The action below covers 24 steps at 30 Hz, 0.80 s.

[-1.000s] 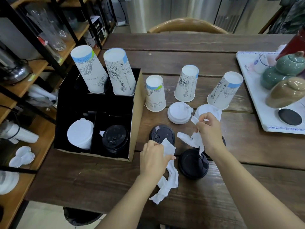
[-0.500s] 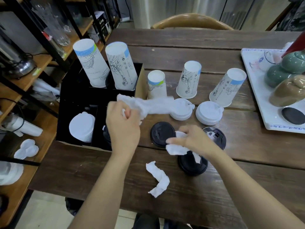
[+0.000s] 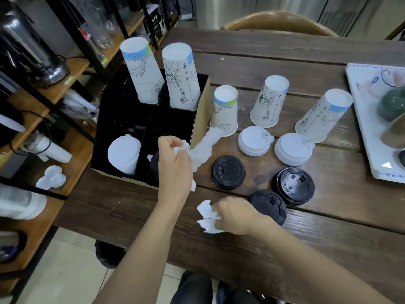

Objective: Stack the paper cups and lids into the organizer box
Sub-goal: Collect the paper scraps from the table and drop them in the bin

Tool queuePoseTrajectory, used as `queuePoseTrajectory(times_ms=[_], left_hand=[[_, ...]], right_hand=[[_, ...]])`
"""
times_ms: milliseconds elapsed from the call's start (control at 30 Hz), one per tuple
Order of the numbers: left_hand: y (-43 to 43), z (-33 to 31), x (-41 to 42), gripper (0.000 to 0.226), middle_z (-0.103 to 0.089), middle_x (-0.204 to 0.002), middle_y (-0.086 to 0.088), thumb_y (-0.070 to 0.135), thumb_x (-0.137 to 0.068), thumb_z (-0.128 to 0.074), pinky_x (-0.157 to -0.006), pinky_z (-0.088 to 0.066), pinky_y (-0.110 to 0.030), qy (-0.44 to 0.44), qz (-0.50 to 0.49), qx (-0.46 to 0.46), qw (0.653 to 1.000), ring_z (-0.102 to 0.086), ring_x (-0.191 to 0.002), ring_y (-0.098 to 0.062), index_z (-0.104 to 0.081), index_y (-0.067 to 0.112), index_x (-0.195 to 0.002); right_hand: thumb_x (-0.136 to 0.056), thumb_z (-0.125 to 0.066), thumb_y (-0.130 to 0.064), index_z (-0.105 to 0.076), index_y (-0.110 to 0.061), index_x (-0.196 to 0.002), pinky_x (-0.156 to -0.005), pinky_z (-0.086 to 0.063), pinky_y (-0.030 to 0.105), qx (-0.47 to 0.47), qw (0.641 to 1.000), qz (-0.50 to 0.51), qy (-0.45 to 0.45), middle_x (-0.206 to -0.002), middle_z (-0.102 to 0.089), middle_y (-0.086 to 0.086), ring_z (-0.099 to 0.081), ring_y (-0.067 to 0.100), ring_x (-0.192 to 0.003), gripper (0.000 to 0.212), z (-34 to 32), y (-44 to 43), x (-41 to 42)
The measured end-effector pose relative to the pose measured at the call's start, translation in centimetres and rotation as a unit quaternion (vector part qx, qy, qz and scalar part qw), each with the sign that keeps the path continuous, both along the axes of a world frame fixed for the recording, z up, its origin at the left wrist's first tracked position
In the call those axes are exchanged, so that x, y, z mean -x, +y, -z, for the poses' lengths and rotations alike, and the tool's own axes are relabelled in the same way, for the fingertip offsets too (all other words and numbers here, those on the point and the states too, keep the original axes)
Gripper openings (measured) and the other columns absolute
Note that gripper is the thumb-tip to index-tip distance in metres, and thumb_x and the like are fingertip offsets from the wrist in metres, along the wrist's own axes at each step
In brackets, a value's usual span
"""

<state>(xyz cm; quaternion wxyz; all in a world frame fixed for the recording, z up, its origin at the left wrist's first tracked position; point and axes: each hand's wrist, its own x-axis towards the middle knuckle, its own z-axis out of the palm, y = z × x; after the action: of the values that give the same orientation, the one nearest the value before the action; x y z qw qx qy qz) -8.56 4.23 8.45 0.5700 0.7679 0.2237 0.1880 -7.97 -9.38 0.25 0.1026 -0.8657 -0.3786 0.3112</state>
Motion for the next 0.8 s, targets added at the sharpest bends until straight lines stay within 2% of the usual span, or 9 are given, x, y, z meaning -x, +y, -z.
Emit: queuePoseTrajectory(times_ms=[67,133,233,333,433,500,633,733,800], left_hand=[[0.0,0.4,0.0,0.007,-0.051,-0.086,0.014,0.026,-0.087,-0.054,-0.052,-0.04,-0.005,0.015,0.028,0.022,0.999,-0.049,-0.064,0.019,-0.048,0.031,-0.089],[0.0,0.9,0.0,0.014,-0.051,-0.074,0.012,0.031,-0.082,-0.062,-0.051,-0.041,-0.015,0.052,0.057,-0.004,0.997,-0.051,-0.056,0.012,-0.052,0.022,-0.082],[0.0,1.8,0.2,0.032,-0.03,-0.057,0.006,0.008,-0.079,-0.058,-0.044,-0.031,-0.015,0.1,0.051,-0.018,0.994,-0.034,-0.046,-0.008,-0.034,0.018,-0.06],[-0.3,2.3,0.2,0.031,-0.04,-0.07,-0.001,-0.012,-0.076,-0.039,-0.05,-0.049,-0.022,0.128,0.016,0.116,0.985,-0.043,-0.062,-0.017,-0.031,0.014,-0.059],[-0.6,2.8,0.3,0.029,-0.053,-0.095,0.0,-0.014,-0.077,-0.033,-0.05,-0.054,-0.026,0.147,0.002,0.205,0.968,-0.058,-0.082,-0.028,-0.04,0.011,-0.063],[-0.6,2.8,0.6,0.028,-0.053,-0.082,-0.003,-0.01,-0.076,-0.034,-0.04,-0.041,-0.025,0.164,0.001,0.205,0.965,-0.053,-0.062,-0.021,-0.04,0.014,-0.064],[-1.4,2.8,1.5,0.014,-0.047,-0.056,-0.003,0.008,-0.081,-0.054,-0.034,-0.023,-0.017,0.203,0.063,0.314,0.925,-0.036,-0.038,-0.011,-0.046,0.015,-0.071],[-2.7,3.1,2.8,0.028,-0.054,-0.058,0.001,0.036,-0.079,-0.069,-0.035,-0.025,-0.019,0.309,0.204,0.274,0.888,-0.039,-0.042,-0.008,-0.058,0.014,-0.092],[-3.6,3.1,3.8,0.031,-0.059,-0.062,0.003,0.034,-0.079,-0.07,-0.037,-0.026,-0.019,0.324,0.252,0.285,0.866,-0.041,-0.046,-0.008,-0.061,0.012,-0.099]], right_hand=[[-0.083,-0.056,-0.02,-0.029,-0.02,-0.054,-0.06,-0.029,0.013,-0.106,0.992,0.062,0.023,-0.069,-0.038,0.001,-0.037,0.012,-0.064,0.039,-0.6,-0.6,-0.6],[-0.078,-0.058,-0.004,-0.038,-0.013,-0.054,-0.062,-0.033,0.018,-0.189,0.97,0.151,0.034,-0.072,-0.038,0.0,-0.041,0.015,-0.066,0.032,-0.9,-1.2,-1.3],[-0.072,-0.048,0.007,-0.045,-0.004,-0.068,-0.059,-0.032,0.032,-0.25,0.924,0.287,0.032,-0.072,-0.043,0.003,-0.042,0.022,-0.069,0.012,-1.1,-2.1,-2.3],[-0.07,-0.038,0.011,-0.048,-0.016,-0.071,-0.051,-0.038,0.023,-0.301,0.873,0.38,0.053,-0.066,-0.051,-0.003,-0.042,0.009,-0.057,0.029,-1.8,-2.8,-2.7],[-0.066,-0.036,0.015,-0.057,-0.025,-0.049,-0.036,-0.03,0.012,-0.385,0.782,0.476,0.119,-0.043,-0.051,-0.013,-0.041,0.002,-0.038,0.047,-2.9,-3.3,-2.8],[-0.067,-0.036,0.014,-0.057,-0.017,-0.041,-0.034,-0.022,0.012,-0.42,0.698,0.549,0.187,-0.035,-0.043,-0.008,-0.029,0.005,-0.028,0.045,-3.6,-3.4,-2.9],[-0.08,-0.037,-0.003,-0.046,-0.008,-0.055,-0.031,-0.017,0.012,-0.481,0.503,0.616,0.37,-0.034,-0.03,-0.003,-0.02,0.008,-0.026,0.027,-4.8,-3.8,-3.0],[-0.086,-0.049,-0.015,-0.049,-0.01,-0.063,-0.031,-0.016,0.016,-0.53,0.466,0.592,0.389,-0.036,-0.027,-0.005,-0.02,0.008,-0.029,0.023,-5.1,-3.3,-2.8],[-0.086,-0.054,-0.011,-0.055,-0.01,-0.074,-0.034,-0.02,0.016,-0.56,0.446,0.576,0.396,-0.038,-0.029,-0.004,-0.023,0.009,-0.031,0.012,-5.0,-2.2,-2.3]])
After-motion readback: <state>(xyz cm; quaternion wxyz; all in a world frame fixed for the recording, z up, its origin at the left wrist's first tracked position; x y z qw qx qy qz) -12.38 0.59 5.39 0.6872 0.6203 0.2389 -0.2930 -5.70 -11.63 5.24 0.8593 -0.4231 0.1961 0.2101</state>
